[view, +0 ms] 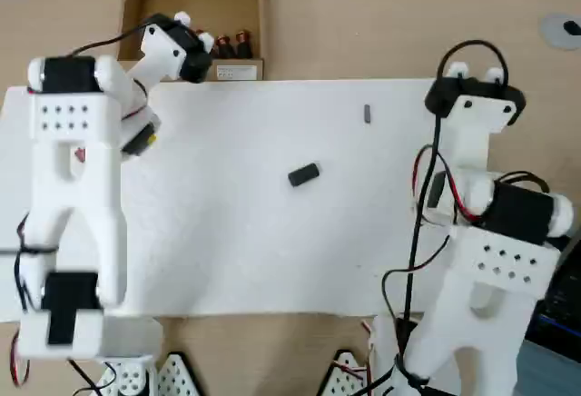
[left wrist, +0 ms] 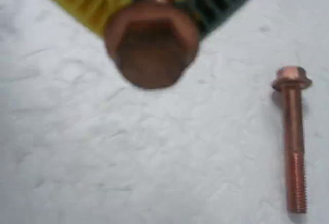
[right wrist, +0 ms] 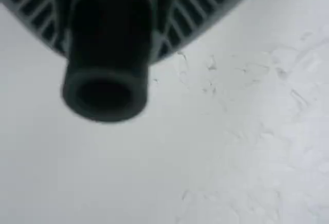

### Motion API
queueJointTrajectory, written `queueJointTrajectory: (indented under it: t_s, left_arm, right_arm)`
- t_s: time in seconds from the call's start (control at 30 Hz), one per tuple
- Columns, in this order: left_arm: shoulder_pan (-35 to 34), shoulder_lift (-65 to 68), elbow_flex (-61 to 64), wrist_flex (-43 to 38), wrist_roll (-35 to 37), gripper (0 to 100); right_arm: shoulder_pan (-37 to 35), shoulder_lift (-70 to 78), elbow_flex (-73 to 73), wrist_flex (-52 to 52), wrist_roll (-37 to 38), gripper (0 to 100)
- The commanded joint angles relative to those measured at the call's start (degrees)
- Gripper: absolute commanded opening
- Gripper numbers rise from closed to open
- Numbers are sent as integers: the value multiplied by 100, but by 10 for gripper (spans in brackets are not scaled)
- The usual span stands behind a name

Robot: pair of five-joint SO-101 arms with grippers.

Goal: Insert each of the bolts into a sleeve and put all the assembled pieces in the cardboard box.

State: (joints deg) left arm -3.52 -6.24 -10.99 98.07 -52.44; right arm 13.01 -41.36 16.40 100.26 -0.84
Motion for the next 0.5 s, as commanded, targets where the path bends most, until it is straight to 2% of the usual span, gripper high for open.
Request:
queueJointTrajectory:
  t_s: [0.0,0.2,0.37,0.47]
  left_arm:
    - [325,-989,387,-18,914,3]
    - [809,-2176,1073,-334,2541,3]
    - [870,-3046,2101,-1565,3842,3]
    - [844,-3600,2796,-2286,4387,2]
  right_arm:
    - [66,-426,-488,18,299,9]
    - [92,-1112,-4,-193,800,9]
    - [57,-1745,1051,-923,818,9]
    - [31,-2114,1596,-1468,826,9]
